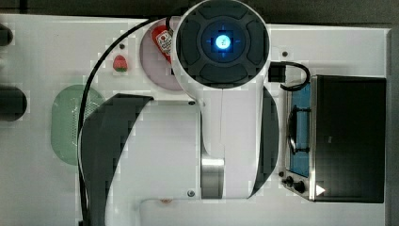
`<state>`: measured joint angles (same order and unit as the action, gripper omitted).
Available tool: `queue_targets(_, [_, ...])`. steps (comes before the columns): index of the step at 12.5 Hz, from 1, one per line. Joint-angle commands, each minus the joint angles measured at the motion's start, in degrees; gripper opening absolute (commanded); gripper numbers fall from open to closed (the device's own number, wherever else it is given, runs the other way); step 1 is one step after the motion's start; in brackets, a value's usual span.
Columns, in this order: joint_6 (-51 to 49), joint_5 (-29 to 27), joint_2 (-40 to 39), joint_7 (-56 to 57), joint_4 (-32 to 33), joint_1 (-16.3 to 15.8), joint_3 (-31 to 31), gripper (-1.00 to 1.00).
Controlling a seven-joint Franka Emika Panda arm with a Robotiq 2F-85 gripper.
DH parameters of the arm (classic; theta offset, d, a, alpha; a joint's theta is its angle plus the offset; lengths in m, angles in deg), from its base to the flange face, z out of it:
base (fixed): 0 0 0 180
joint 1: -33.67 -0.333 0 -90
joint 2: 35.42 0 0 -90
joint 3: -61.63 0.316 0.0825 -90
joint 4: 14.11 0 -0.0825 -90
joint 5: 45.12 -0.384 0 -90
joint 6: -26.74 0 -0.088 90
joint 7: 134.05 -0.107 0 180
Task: Pick banana from table and place on oven.
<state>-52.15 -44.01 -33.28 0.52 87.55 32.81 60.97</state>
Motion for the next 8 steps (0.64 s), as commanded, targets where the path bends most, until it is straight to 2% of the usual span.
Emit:
queue_targets(1, [-10.15, 0.52, 26.68, -3.73, 18.53, 2.51, -2.02, 0.59])
queue_targets(3, [-9.93, 0.51, 26.65, -3.73, 18.58, 2.44, -1.96, 0.99])
queue_targets(8, [-7.98, 0.5, 22.12, -3.73, 19.42, 2.21, -1.88, 1.0])
